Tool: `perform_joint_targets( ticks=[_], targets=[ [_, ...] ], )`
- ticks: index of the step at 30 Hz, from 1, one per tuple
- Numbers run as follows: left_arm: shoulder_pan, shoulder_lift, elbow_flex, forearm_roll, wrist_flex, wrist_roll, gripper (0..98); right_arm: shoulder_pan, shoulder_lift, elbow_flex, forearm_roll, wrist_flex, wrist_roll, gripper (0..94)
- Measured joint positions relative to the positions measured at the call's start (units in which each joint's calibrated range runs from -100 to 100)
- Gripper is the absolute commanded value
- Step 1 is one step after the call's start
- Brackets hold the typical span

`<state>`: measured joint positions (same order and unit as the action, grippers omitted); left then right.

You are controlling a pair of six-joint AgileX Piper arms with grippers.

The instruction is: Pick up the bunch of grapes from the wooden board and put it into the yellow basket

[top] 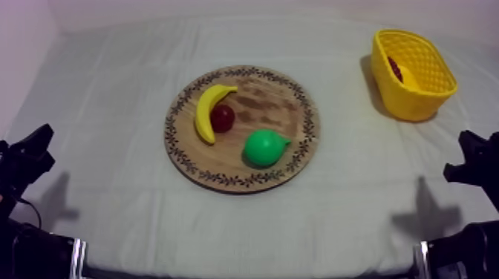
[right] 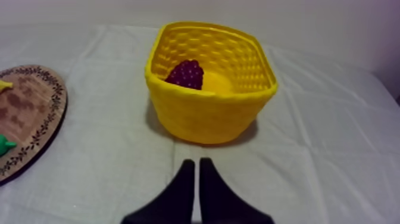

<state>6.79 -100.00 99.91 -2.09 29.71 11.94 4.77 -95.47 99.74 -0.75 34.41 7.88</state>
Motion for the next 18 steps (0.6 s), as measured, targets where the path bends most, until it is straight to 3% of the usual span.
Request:
perform_joint_targets(
  ticks=[5, 18],
  targets=[
    [0.0, 0.0, 0.0, 0.0, 0.0, 0.0, 0.1, 0.1, -0.3, 0.0, -0.2, 0.1, 1.4, 4.2],
    [0.0, 0.0, 0.0, 0.0, -0.1, 0.0, 0.1, 0.1, -0.3, 0.0, -0.2, 0.4, 2.1, 0.6]
  ],
)
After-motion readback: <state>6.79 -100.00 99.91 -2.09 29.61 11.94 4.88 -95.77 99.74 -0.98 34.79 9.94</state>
